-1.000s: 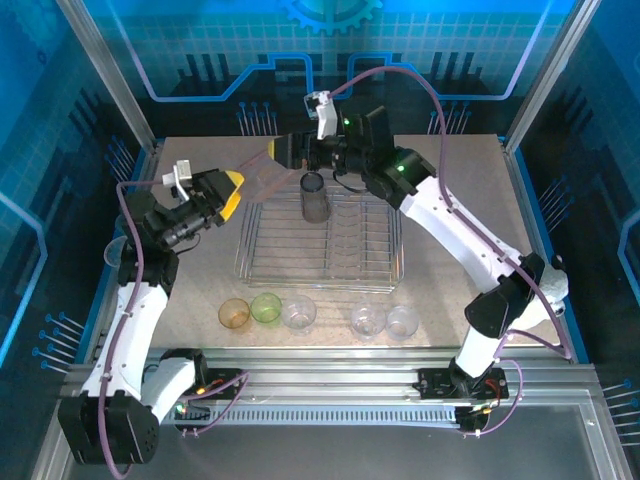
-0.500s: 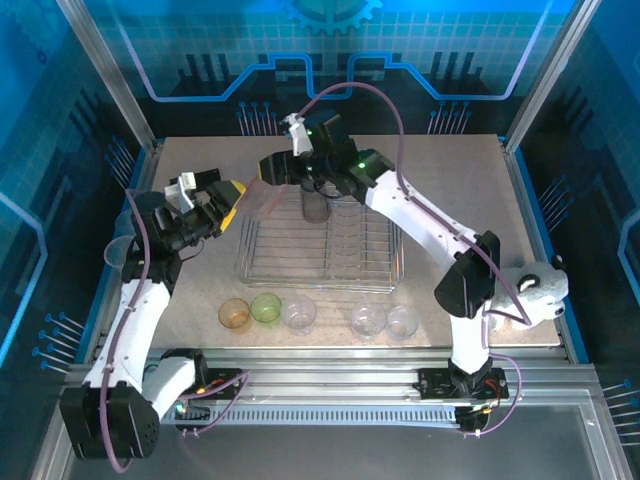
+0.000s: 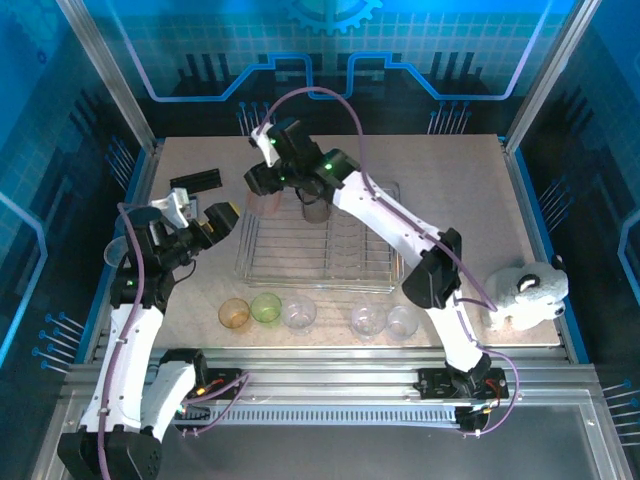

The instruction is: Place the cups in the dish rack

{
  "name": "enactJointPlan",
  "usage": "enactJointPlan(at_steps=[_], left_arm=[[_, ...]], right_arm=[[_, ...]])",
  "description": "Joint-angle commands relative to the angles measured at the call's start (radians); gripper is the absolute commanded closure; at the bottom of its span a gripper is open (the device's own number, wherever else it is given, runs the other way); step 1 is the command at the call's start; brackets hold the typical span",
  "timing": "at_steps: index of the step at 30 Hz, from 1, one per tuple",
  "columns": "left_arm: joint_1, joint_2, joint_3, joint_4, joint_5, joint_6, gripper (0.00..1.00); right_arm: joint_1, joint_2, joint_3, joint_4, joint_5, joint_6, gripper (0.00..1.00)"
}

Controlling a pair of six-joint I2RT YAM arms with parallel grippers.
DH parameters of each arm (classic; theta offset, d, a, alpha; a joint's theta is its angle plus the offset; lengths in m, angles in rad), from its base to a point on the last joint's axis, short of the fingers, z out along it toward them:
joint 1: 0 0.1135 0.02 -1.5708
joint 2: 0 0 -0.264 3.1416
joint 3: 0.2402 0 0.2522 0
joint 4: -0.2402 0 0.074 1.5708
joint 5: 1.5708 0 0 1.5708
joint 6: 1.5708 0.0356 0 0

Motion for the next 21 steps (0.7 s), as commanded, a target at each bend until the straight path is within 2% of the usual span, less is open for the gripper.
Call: enactJointPlan(at_steps=[1,7,21], left_arm=[[-0.002,-0.030,0.036,-0.075,-0.058,0.083,0.01],[-0.002,-0.071,0.034,-0.123,-0.144,0.122,0.01],[-0.002,-0.086,0.023,-0.146,-0.165,0.130,0.01]], right_arm=[[0.016,0.071,0.072,-0.034,0.092,-0.102,0.70],[0.018,0.203,0.210,-0.110,0.148,-0.170,0.70],[0.012,0.272,0.194,0.009,0.185,-0.279,0.66]])
